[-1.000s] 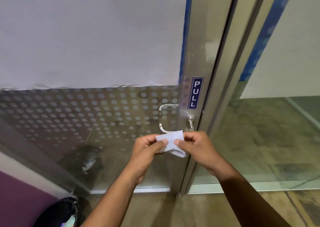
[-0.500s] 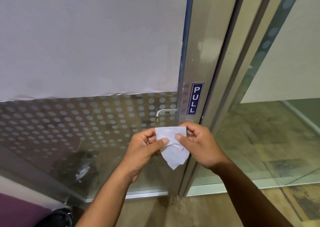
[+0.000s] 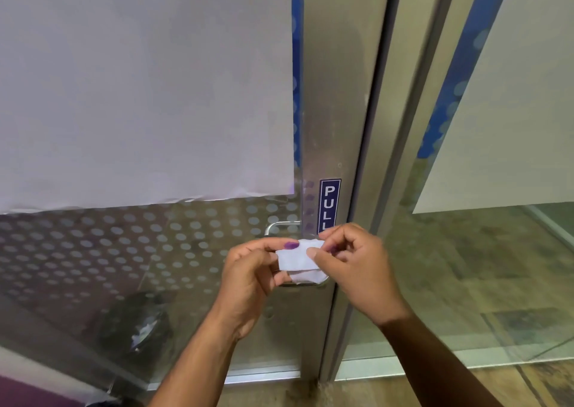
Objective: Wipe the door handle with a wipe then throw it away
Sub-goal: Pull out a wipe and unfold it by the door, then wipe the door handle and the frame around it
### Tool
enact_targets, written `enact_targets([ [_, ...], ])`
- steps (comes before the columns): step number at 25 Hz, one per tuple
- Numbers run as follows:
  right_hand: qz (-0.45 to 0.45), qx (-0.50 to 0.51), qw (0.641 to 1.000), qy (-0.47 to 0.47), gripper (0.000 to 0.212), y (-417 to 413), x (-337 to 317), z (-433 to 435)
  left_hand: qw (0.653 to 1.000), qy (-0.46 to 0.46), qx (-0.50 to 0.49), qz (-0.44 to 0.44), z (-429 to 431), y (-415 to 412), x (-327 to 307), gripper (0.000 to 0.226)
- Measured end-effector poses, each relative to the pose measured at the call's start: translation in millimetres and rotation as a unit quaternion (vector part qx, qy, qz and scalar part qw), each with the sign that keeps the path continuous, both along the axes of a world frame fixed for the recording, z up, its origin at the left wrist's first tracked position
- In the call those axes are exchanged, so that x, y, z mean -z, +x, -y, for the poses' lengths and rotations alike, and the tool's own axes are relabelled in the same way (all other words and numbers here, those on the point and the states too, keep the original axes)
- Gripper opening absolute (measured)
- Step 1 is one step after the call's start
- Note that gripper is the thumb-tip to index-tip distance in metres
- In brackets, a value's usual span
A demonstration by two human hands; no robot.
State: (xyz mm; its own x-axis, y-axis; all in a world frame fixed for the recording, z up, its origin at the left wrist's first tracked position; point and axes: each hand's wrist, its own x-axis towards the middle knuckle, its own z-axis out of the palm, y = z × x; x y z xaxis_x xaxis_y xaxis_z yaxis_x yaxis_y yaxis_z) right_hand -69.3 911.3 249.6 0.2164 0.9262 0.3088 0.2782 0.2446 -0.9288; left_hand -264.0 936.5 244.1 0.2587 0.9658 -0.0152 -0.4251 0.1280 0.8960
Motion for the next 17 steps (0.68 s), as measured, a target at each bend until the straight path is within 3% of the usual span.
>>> enact_targets([
  [3, 0.119, 0.062, 0.99, 0.049, 0.013, -8.6, -1.5, 5.5, 0.999, 0.01, -0.045, -0.013, 3.8, 7.8, -9.9, 0.017],
  [4, 0.139, 0.059, 0.988, 0.044, 0.023, -11.7, -2.7, 7.6, 0.997, 0.019, -0.066, -0.032, 4.7, 10.5, -12.0, 0.017],
  [6, 0.134, 0.047, 0.989, 0.043, 0.031, -18.0, -3.3, 9.1, 0.995, 0.034, -0.082, -0.035, 5.2, 15.5, -13.9, 0.03],
  [8, 0.105, 0.053, 0.991, 0.066, 0.019, -21.9, -5.1, 7.0, 0.994, 0.049, -0.089, -0.03, 5.5, 19.0, -17.7, 0.037],
  [10, 0.072, 0.073, 0.991, 0.087, 0.014, -22.4, -7.9, 3.4, 0.99, 0.069, -0.108, -0.053, 1.9, 22.1, -18.3, 0.031],
  [12, 0.058, 0.09, 0.988, 0.112, 0.016, -21.1, -12.0, -0.9, 0.973, 0.109, -0.153, -0.135, -2.5, 22.3, -17.4, 0.021],
  [13, 0.059, 0.104, 0.984, 0.129, 0.019, -20.1, -15.1, -3.8, 0.943, 0.168, -0.192, -0.216, -5.1, 19.7, -16.2, 0.021],
  [14, 0.062, 0.122, 0.98, 0.148, 0.021, -18.9, -18.2, -7.4, 0.887, 0.251, -0.236, -0.307, -8.5, 15.0, -14.8, 0.023],
  [17, 0.142, 0.201, 0.941, 0.231, 0.023, -12.8, -25.2, -23.6, 0.649, 0.454, -0.325, -0.516, -23.3, -3.0, -14.1, 0.044],
])
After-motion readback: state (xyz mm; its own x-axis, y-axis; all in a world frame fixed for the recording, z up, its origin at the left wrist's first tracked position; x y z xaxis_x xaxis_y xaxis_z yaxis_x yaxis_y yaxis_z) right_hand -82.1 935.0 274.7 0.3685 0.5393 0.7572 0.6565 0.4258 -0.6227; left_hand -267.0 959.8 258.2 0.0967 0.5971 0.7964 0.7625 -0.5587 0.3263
